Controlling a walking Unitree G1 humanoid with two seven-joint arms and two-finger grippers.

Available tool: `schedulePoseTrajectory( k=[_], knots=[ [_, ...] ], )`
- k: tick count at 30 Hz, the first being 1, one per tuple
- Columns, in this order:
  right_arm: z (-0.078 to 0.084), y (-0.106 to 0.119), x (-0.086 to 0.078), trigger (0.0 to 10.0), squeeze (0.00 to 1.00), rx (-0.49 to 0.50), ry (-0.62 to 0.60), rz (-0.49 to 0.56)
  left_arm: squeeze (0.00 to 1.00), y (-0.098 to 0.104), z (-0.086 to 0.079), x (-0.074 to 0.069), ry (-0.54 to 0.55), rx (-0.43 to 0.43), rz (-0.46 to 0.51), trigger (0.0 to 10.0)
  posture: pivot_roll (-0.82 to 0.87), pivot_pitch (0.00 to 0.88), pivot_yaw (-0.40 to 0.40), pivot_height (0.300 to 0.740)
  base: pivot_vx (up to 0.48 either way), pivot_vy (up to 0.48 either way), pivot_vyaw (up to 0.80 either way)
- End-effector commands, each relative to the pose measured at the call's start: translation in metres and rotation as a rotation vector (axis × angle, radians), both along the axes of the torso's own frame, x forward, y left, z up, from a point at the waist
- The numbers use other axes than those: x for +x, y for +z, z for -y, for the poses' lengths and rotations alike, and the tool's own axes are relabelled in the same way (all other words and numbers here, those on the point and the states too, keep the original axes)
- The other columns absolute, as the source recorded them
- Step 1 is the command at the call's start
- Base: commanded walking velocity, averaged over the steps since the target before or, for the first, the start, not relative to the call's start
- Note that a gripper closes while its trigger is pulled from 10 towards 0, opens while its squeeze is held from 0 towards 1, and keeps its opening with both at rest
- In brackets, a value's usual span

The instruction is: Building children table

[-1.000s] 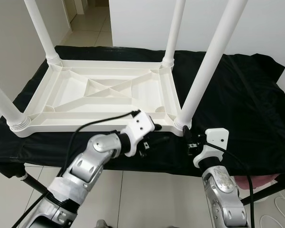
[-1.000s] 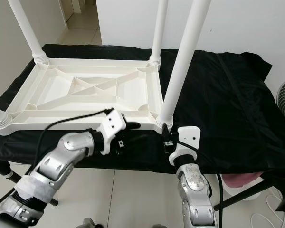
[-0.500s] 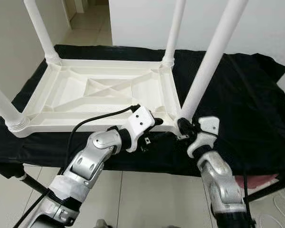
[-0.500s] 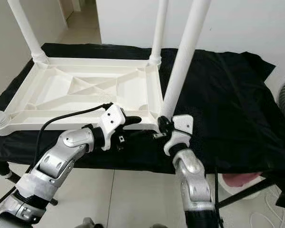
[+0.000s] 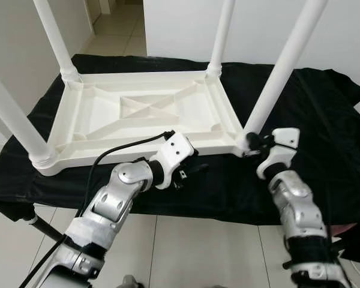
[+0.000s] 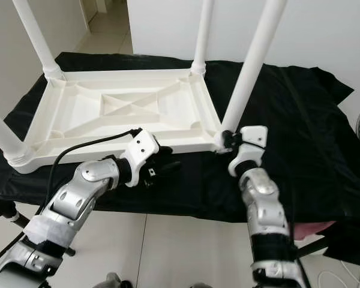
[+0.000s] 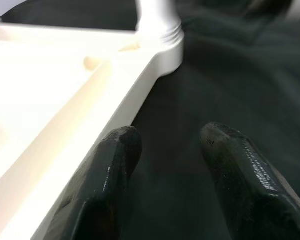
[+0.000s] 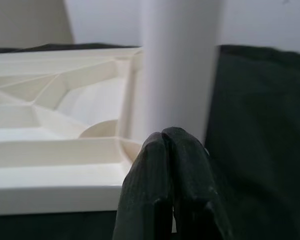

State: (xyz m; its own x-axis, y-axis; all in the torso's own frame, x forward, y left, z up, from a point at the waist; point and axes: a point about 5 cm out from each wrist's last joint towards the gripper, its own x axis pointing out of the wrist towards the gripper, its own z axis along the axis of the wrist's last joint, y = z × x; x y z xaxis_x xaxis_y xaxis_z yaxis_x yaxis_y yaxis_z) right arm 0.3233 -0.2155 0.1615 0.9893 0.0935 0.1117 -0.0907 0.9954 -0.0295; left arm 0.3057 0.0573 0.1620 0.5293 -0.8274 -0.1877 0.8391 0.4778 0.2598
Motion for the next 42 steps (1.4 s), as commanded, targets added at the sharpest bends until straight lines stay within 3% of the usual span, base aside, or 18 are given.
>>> schedulePoseTrajectory(
  k=[1, 3, 6, 10, 14, 22, 33, 37, 42],
  knots=[
    [0.013, 0.002, 0.0, 10.0, 0.0, 0.012, -0.051, 0.016, 0.0, -0.001, -0.013, 0.016, 0.343, -0.008, 0.074, 10.0, -0.1, 0.069, 0.008, 0.74, 0.0, 0.0, 0.0],
    [0.013, 0.002, 0.0, 10.0, 0.0, 0.012, -0.051, 0.016, 0.0, -0.001, -0.013, 0.016, 0.343, -0.008, 0.074, 10.0, -0.1, 0.069, 0.008, 0.74, 0.0, 0.0, 0.0],
    [0.038, 0.009, 0.005, 10.0, 0.0, -0.005, -0.129, 0.039, 0.0, -0.002, -0.022, 0.031, 0.47, 0.038, 0.11, 10.0, -0.12, 0.072, 0.014, 0.74, 0.0, 0.0, 0.0],
    [0.044, 0.011, 0.006, 10.0, 0.0, -0.008, -0.148, 0.045, 0.0, -0.002, -0.024, 0.034, 0.494, 0.043, 0.117, 10.0, -0.12, 0.072, 0.014, 0.74, 0.0, 0.0, 0.0],
    [0.052, 0.011, 0.006, 10.0, 0.0, -0.008, -0.184, 0.05, 0.0, 0.0, -0.031, 0.047, 0.577, 0.061, 0.145, 10.0, -0.13, 0.079, 0.018, 0.74, 0.0, 0.0, 0.0],
    [0.02, -0.004, -0.005, 10.0, 0.0, 0.059, -0.055, 0.044, 0.0, 0.012, -0.041, 0.057, 0.644, 0.085, 0.207, 10.0, -0.13, 0.083, 0.021, 0.74, 0.0, 0.0, 0.0],
    [0.011, -0.008, -0.009, 10.0, 0.0, 0.091, -0.018, 0.043, 0.0, 0.009, -0.047, 0.061, 0.663, 0.121, 0.209, 10.0, -0.14, 0.085, 0.022, 0.74, 0.0, 0.0, 0.0],
    [0.008, -0.005, -0.008, 10.0, 0.0, 0.086, 0.001, 0.052, 0.0, -0.006, -0.054, 0.065, 0.68, 0.195, 0.167, 10.0, -0.14, 0.085, 0.022, 0.74, 0.0, 0.0, 0.0],
    [0.007, -0.001, -0.007, 10.0, 0.0, 0.084, 0.008, 0.061, 0.0, -0.017, -0.062, 0.069, 0.716, 0.226, 0.12, 10.0, -0.14, 0.085, 0.022, 0.74, 0.0, 0.0, 0.0]
  ],
)
